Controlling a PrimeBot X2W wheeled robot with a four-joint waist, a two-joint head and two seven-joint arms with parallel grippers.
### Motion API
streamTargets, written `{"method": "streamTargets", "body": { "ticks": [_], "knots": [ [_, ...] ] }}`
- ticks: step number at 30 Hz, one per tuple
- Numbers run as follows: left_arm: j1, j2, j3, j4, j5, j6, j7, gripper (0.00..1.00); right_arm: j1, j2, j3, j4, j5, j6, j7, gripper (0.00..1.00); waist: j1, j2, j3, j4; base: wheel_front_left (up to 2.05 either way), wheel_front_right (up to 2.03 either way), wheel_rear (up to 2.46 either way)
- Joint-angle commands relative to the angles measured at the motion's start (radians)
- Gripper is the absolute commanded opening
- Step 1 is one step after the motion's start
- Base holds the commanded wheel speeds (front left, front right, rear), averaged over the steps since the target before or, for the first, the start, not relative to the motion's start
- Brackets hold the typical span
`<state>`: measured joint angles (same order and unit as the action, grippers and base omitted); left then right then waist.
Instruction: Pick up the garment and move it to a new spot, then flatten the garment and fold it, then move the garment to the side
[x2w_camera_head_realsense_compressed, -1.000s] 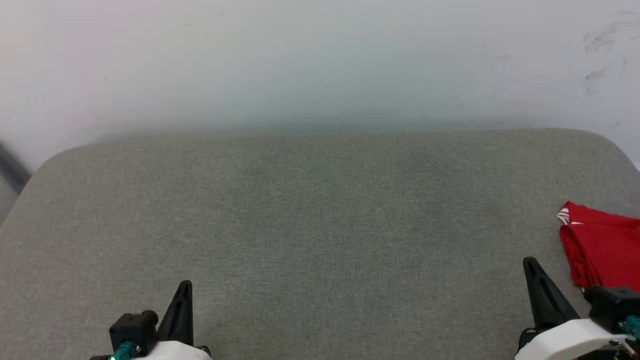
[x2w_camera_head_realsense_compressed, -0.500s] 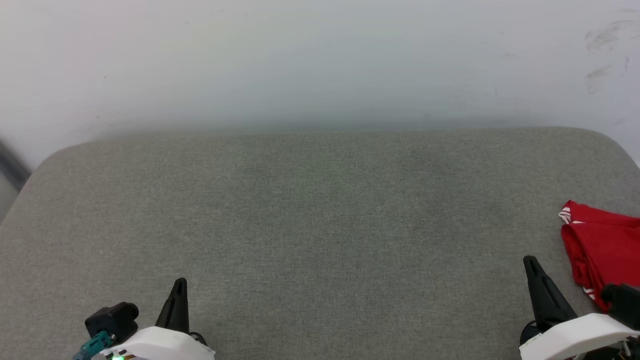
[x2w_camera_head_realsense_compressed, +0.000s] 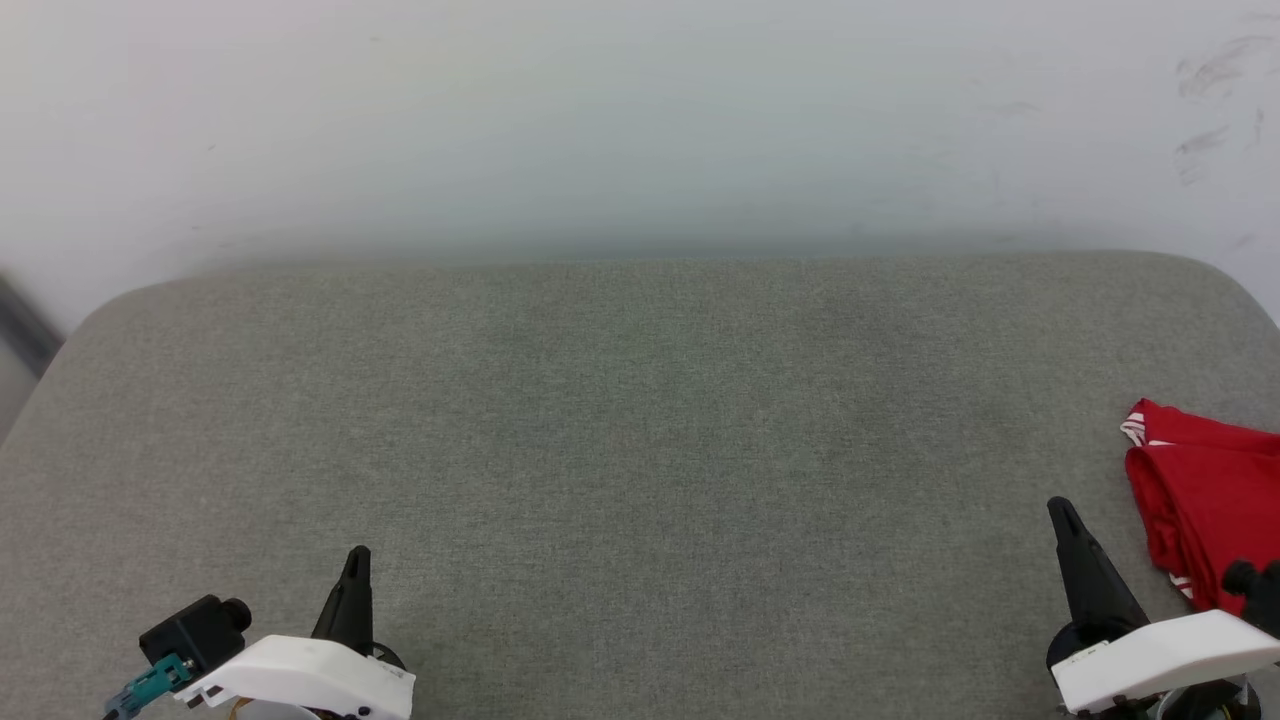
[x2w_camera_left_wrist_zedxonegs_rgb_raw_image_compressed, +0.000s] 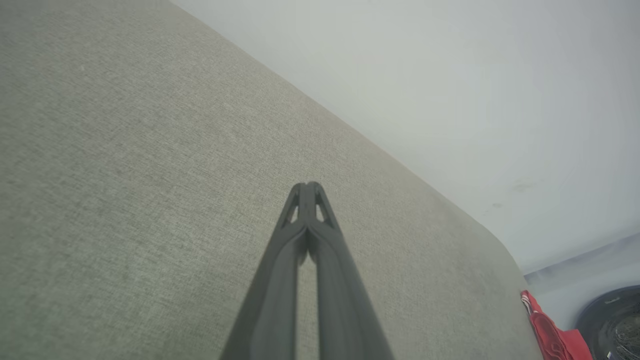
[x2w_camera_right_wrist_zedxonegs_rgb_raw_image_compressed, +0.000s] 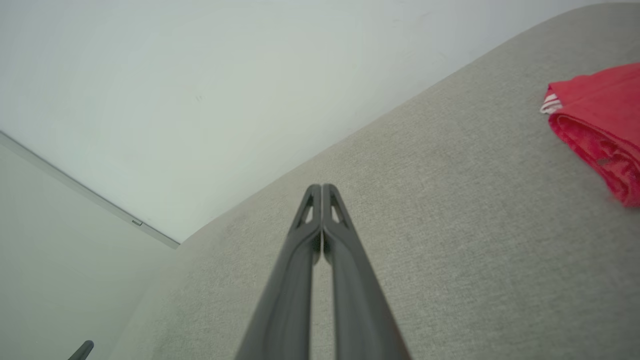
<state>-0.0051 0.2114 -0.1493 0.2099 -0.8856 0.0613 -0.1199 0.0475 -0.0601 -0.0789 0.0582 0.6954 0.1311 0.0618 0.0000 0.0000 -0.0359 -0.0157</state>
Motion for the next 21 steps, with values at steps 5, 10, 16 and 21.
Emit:
{"method": "streamTargets", "body": {
  "ticks": [5, 10, 16, 21],
  "knots": [
    [-0.036, -0.011, 0.031, -0.008, -0.072, -0.022, 0.021, 0.0, -0.041, 0.002, -0.005, 0.007, 0.09, 0.0, 0.005, 0.0, 0.0, 0.0, 0.002, 0.001, 0.0, 0.0, 0.0],
    [-0.041, -0.022, 0.05, -0.005, -0.126, -0.036, 0.038, 0.0, -0.05, 0.003, -0.007, 0.021, 0.158, 0.0, 0.008, 0.0, 0.0, 0.0, 0.004, 0.002, 0.0, 0.0, 0.0],
    [-0.049, -0.036, 0.07, -0.001, -0.188, -0.052, 0.057, 0.0, -0.064, 0.003, -0.01, 0.038, 0.235, 0.0, 0.013, 0.0, 0.0, 0.0, 0.007, 0.003, 0.0, 0.0, 0.0],
    [-0.055, -0.046, 0.087, 0.002, -0.236, -0.065, 0.073, 0.0, -0.071, 0.004, -0.013, 0.051, 0.296, 0.0, 0.016, 0.0, 0.0, 0.0, 0.009, 0.004, 0.0, 0.0, 0.0]
  ]
}}
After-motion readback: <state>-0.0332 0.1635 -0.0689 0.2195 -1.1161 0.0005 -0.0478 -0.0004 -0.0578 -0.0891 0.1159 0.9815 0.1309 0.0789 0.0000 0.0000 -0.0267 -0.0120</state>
